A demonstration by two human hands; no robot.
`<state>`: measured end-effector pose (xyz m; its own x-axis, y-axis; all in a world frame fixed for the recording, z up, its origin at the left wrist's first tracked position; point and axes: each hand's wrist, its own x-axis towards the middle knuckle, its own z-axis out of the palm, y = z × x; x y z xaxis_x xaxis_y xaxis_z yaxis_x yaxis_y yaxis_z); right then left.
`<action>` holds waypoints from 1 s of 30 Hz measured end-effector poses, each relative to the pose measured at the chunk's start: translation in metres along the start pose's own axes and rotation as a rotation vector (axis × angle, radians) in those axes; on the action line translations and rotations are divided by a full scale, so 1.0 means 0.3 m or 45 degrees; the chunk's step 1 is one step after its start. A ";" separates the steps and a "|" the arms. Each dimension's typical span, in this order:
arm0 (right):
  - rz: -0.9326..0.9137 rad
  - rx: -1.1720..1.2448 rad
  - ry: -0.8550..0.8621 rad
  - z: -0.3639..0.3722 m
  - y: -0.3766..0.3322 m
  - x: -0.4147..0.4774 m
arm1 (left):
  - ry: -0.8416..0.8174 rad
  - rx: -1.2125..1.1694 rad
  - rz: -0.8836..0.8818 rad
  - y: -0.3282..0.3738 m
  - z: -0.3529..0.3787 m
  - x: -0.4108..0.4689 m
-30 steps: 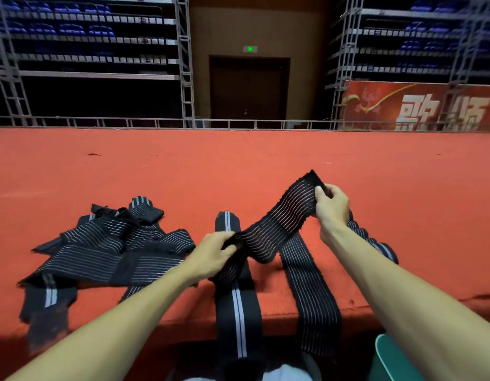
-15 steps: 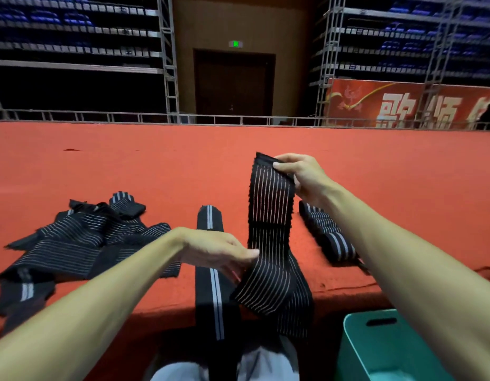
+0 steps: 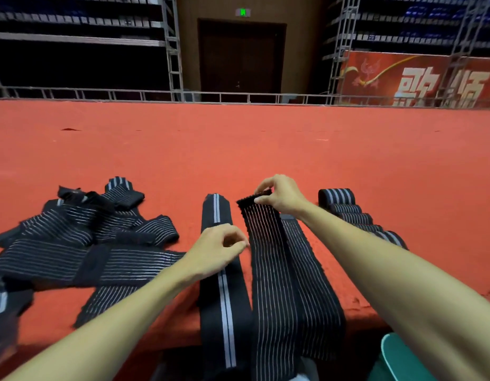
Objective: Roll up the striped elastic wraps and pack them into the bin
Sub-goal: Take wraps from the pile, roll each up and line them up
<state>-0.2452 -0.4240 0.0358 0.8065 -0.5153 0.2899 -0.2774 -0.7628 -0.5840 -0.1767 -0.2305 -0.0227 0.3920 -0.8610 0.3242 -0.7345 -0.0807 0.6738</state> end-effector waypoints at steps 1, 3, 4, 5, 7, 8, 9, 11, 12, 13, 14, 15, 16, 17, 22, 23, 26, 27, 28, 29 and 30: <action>0.027 -0.022 0.015 0.017 0.020 0.025 | 0.022 0.001 0.020 -0.020 0.012 0.018; 0.094 -0.030 0.007 0.054 0.066 0.072 | 0.044 0.011 0.062 -0.057 0.037 0.053; 0.119 -0.035 0.000 0.074 0.087 0.090 | 0.040 0.022 0.076 -0.071 0.049 0.069; 0.135 -0.038 0.001 0.095 0.109 0.107 | 0.027 0.038 0.088 -0.085 0.061 0.084; 0.162 -0.020 0.006 0.141 0.147 0.131 | -0.014 0.082 0.119 -0.114 0.084 0.114; 0.177 -0.017 -0.002 0.167 0.167 0.141 | -0.043 0.109 0.134 -0.131 0.096 0.129; 0.193 -0.024 -0.013 0.196 0.191 0.153 | -0.080 0.143 0.141 -0.148 0.108 0.142; 0.230 -0.058 -0.033 0.251 0.235 0.167 | -0.163 0.240 0.138 -0.176 0.133 0.161; 0.244 -0.081 -0.038 0.272 0.252 0.172 | -0.187 0.289 0.133 -0.185 0.146 0.170; 0.248 -0.097 -0.039 0.287 0.266 0.177 | -0.192 0.330 0.127 -0.189 0.155 0.180; 0.247 -0.110 -0.038 0.292 0.275 0.181 | -0.184 0.359 0.114 -0.189 0.163 0.192; 0.226 -0.121 -0.029 0.292 0.285 0.187 | -0.171 0.379 0.097 -0.185 0.168 0.205; 0.194 -0.143 -0.001 0.281 0.290 0.187 | -0.162 0.393 0.071 -0.177 0.173 0.219; 0.163 -0.167 0.055 0.267 0.304 0.190 | -0.156 0.405 0.040 -0.164 0.179 0.233; 0.327 -0.326 0.120 0.170 0.458 0.169 | -0.122 0.214 -0.100 -0.121 0.251 0.272; 0.363 -0.367 0.046 0.161 0.490 0.158 | -0.093 0.219 -0.091 -0.120 0.263 0.269; 0.381 -0.342 -0.025 0.145 0.509 0.126 | -0.039 0.271 -0.059 -0.114 0.274 0.261; 0.373 -0.295 0.006 0.140 0.504 0.121 | -0.033 0.276 -0.061 -0.106 0.271 0.259; 0.373 -0.254 0.048 0.132 0.485 0.112 | -0.034 0.287 -0.076 -0.096 0.265 0.258; 0.376 -0.207 0.096 0.120 0.467 0.103 | -0.052 0.305 -0.103 -0.086 0.259 0.258; 0.376 -0.146 0.150 0.102 0.443 0.088 | -0.086 0.324 -0.148 -0.076 0.252 0.261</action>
<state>-0.2448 -0.5272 -0.0572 0.6181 -0.7574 0.2105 -0.5527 -0.6092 -0.5686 -0.1712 -0.3341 -0.0629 0.4501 -0.8694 0.2038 -0.8056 -0.2969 0.5128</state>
